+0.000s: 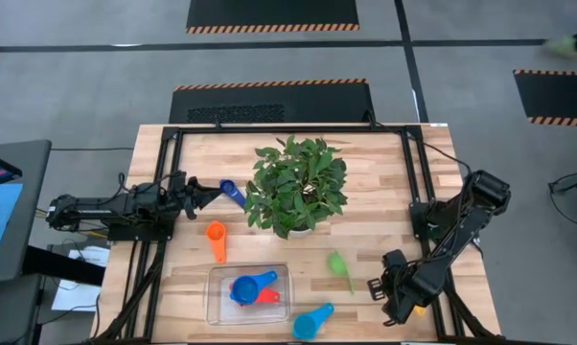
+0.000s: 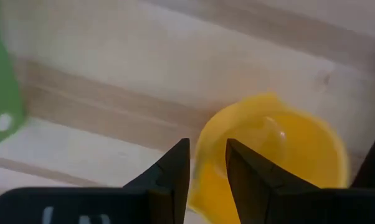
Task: Nest measuring cups in basket
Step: Stack the yellow measuring cup on the blue measuring cup
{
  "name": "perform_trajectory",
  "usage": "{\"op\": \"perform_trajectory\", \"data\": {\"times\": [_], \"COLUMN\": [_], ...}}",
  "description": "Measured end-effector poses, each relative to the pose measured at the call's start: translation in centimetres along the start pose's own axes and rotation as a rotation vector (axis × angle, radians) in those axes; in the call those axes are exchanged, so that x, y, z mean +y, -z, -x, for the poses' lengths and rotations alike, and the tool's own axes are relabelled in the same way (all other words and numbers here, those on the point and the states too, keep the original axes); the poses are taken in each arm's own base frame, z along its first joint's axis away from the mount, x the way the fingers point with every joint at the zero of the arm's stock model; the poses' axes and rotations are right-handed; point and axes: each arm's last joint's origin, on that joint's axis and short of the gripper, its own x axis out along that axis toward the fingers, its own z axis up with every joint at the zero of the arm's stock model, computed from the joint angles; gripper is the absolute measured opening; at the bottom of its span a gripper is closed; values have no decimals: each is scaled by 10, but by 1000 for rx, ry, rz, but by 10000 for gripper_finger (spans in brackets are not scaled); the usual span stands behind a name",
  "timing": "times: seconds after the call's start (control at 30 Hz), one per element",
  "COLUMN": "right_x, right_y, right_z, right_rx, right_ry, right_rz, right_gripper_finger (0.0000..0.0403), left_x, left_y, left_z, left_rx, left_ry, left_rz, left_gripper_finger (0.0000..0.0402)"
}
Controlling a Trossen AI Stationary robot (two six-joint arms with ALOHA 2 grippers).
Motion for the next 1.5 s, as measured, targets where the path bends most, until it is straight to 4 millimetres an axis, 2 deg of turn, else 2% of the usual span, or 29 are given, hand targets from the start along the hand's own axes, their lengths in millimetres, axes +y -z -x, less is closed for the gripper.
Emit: {"op": "perform_trajectory", "data": {"times": [0.43, 0.5, 0.63, 0.67, 0.8, 0.97, 1.07, 1.17, 1.37, 1.5], "right_x": [9, 10, 16, 18, 30, 48, 58, 77, 131, 162], "right_y": [0, -2, -7, -9, -21, -37, -49, -62, -79, -91], "right_z": [-25, -26, -23, -21, 3, 64, 102, 128, 139, 139], "right_rx": [-32, -28, -29, -37, -86, -140, -243, -332, -535, -575], "right_ry": [93, 99, 60, 36, -94, -354, -503, -603, -637, -642], "right_rz": [-39, -45, -22, -10, 16, 107, 174, 300, 731, 791], "right_gripper_finger": [111, 92, 22, 15, 10, 8, 8, 8, 8, 8], "left_x": [0, 0, 0, 0, 0, 0, 0, 0, 0, 0], "left_y": [0, 0, 0, 0, 0, 0, 0, 0, 0, 0], "left_z": [0, 0, 0, 0, 0, 0, 0, 0, 0, 0], "left_rx": [1, 1, 1, 1, 1, 2, 2, 1, 2, 2], "left_ry": [1, 2, 2, 1, 2, 2, 2, 2, 2, 2], "left_rz": [1, 2, 2, 2, 3, 3, -9, -20, -20, -20], "left_gripper_finger": [59, 59, 59, 59, 59, 59, 59, 59, 59, 59]}}
